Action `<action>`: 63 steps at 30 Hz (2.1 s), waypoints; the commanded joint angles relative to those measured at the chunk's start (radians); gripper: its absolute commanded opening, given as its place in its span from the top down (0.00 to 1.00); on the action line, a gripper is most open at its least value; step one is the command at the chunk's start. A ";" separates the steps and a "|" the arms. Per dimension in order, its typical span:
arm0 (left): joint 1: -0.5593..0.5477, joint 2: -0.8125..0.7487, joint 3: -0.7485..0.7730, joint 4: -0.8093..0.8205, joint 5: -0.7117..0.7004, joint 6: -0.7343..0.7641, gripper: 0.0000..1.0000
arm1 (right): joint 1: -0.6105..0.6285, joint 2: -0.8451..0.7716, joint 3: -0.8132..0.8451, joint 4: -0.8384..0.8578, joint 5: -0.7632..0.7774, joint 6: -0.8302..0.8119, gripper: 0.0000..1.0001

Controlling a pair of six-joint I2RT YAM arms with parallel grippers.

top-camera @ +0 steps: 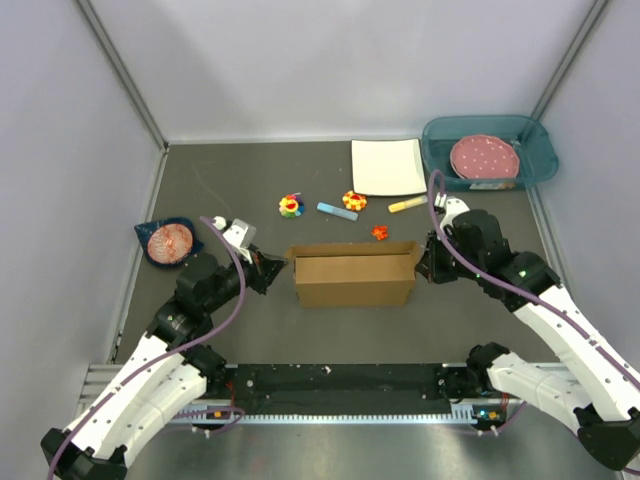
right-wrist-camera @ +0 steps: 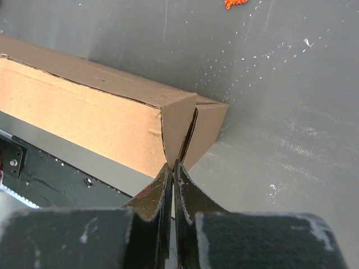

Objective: Fold the paper box

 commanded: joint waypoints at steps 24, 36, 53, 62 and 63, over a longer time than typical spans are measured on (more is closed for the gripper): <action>-0.005 -0.008 0.025 0.034 0.035 -0.048 1.00 | 0.008 0.023 0.013 -0.088 0.044 -0.041 1.00; -0.005 -0.007 0.015 0.043 0.053 -0.066 1.00 | 0.009 0.027 -0.061 -0.086 0.001 0.018 1.00; -0.005 0.016 0.068 0.069 0.066 -0.210 1.00 | 0.019 0.049 -0.066 -0.091 0.011 0.029 1.00; -0.005 0.068 0.082 0.061 0.064 -0.397 1.00 | 0.020 0.049 -0.067 -0.091 0.011 0.029 1.00; -0.005 0.067 0.079 0.063 0.053 -0.408 1.00 | 0.019 0.052 -0.067 -0.091 0.011 0.029 1.00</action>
